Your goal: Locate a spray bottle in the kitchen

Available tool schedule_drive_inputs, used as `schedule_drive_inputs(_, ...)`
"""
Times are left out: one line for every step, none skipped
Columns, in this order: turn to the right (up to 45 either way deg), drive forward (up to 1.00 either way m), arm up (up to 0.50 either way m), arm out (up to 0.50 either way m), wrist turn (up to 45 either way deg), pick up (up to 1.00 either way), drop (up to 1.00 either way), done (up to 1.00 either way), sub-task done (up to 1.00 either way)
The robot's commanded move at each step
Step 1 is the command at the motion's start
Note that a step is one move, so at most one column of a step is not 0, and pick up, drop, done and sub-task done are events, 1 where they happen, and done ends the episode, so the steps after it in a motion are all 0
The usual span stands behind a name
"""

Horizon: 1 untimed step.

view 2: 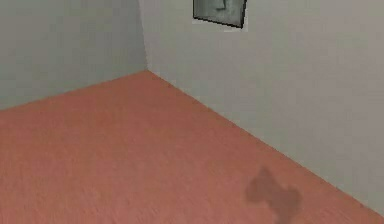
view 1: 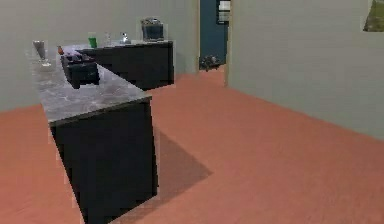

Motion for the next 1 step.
schedule_drive_inputs(-45.0,0.0,0.0,0.0,0.0,0.0,0.0,0.0,0.0)
